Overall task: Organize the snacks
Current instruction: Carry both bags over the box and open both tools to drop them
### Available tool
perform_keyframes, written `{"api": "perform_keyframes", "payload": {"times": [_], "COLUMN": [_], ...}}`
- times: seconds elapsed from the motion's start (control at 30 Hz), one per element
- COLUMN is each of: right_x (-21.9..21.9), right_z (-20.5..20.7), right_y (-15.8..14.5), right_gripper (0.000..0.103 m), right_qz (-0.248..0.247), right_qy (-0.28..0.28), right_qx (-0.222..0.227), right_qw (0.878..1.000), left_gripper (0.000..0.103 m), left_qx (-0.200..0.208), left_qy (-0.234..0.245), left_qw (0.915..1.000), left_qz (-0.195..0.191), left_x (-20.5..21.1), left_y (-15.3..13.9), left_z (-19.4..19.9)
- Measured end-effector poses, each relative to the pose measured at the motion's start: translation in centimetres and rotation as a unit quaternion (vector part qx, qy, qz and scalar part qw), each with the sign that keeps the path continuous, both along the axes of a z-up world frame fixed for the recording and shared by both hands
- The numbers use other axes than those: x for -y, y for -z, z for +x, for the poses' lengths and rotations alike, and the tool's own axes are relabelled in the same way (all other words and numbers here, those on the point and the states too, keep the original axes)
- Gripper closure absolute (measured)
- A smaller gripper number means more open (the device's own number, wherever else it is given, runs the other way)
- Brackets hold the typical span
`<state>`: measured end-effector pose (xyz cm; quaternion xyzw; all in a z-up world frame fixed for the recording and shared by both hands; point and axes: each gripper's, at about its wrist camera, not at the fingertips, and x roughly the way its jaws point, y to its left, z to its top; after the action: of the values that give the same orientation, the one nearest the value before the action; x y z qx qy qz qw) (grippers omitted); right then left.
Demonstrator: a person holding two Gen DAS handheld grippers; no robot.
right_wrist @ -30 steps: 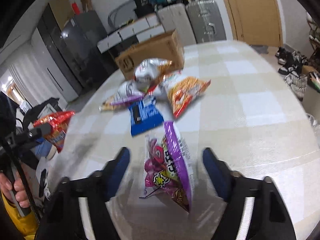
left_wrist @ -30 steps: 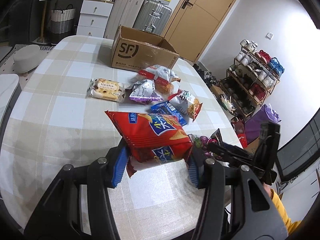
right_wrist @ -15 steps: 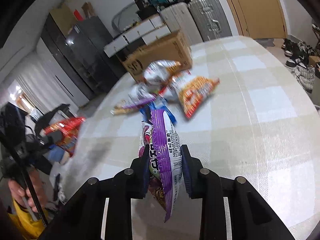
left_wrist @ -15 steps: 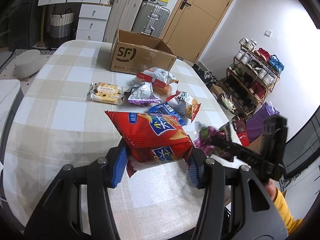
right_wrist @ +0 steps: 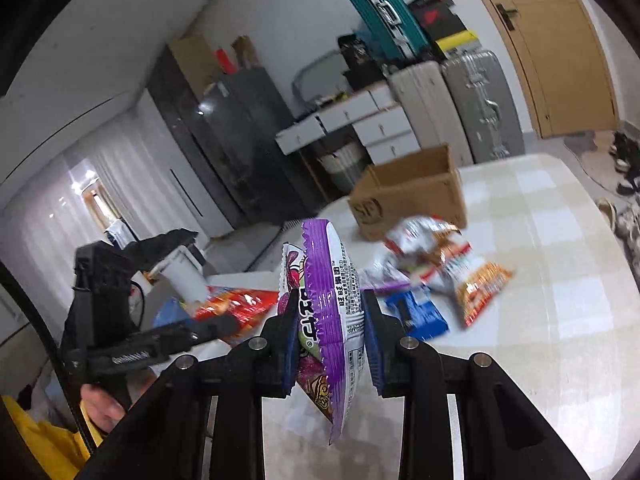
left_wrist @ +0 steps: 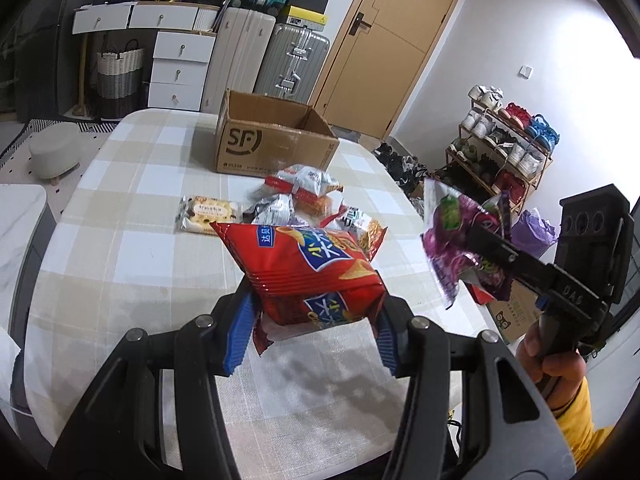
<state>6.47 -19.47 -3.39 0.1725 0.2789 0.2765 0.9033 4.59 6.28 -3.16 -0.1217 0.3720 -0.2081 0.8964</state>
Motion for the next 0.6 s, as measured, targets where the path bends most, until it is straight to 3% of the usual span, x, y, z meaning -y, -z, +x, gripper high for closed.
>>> {"api": "perform_keyframes", "payload": {"times": [0.6], "right_x": [-0.7], "right_z": [2.9], "right_y": [-4.3], "right_gripper": [0.075], "right_qz": [0.017], "right_qy": [-0.014], "right_qx": [0.037], "right_qw": [0.999], "left_gripper": [0.054], "left_qx": [0.024], "left_qy": [0.001], "left_qw": [0.9995], "left_qz": [-0.022], "left_x": [-1.5], "left_y": [-4.5], "left_z": [2.9]}}
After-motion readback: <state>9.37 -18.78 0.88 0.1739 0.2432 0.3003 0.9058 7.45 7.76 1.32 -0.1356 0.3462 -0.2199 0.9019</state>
